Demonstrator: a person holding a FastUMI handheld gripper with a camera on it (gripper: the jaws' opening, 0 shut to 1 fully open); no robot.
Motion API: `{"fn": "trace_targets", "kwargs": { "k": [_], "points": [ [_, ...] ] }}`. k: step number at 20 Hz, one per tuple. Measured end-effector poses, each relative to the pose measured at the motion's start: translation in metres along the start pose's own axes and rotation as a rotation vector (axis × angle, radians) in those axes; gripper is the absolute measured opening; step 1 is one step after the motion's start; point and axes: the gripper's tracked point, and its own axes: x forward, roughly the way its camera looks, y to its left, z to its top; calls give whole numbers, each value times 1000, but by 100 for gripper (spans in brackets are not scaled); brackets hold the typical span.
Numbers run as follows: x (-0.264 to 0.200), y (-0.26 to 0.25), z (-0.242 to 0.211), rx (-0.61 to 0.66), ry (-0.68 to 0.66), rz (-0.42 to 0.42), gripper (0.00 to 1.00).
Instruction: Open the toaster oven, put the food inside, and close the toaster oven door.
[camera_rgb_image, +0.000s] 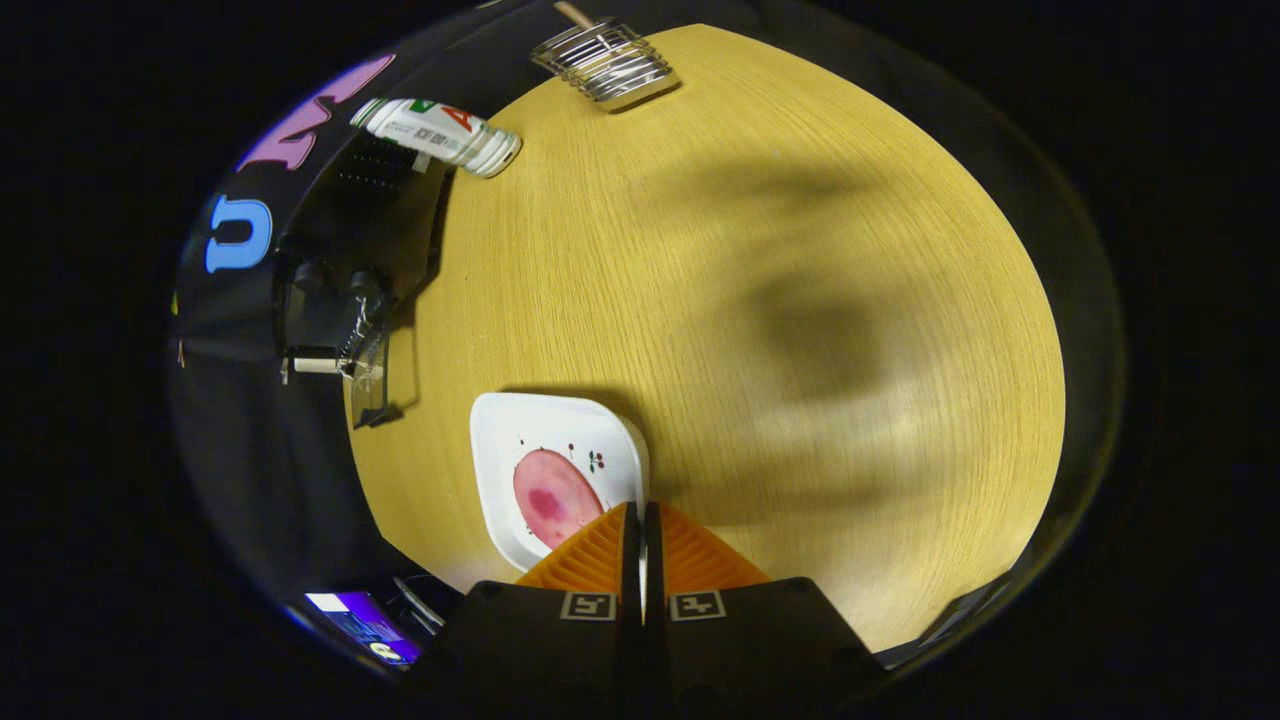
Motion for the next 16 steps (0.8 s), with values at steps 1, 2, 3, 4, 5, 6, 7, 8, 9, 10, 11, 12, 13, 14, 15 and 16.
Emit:
{"fn": "trace_targets", "kwargs": {
  "k": [1, 2, 3, 4, 5, 6, 7, 8, 9, 10, 11, 12, 13, 14, 15, 16],
  "points": [
    [-2, 2, -2, 12, -10, 12, 5],
    [-5, 6, -4, 26, -25, 27, 5],
    [-8, 12, -8, 54, -35, 47, 5],
    [-11, 20, -10, 84, -51, 67, 5],
    [-15, 27, -14, 112, -65, 85, 5],
    [-21, 33, -22, 138, -81, 95, 5],
    [-24, 41, -27, 162, -92, 103, 5],
    [-27, 50, -34, 186, -107, 106, 5],
    [-28, 59, -41, 211, -114, 106, 5],
    [-29, 68, -50, 238, -121, 110, 5],
    [-30, 79, -58, 257, -126, 115, 5],
    [-30, 91, -66, 277, -133, 122, 5],
    [-29, 103, -72, 303, -140, 129, 5],
    [-27, 116, -77, 337, -147, 137, 5],
    [-23, 130, -80, 373, -157, 143, 5],
    [-18, 145, -84, 414, -166, 150, 5]
  ]
}}
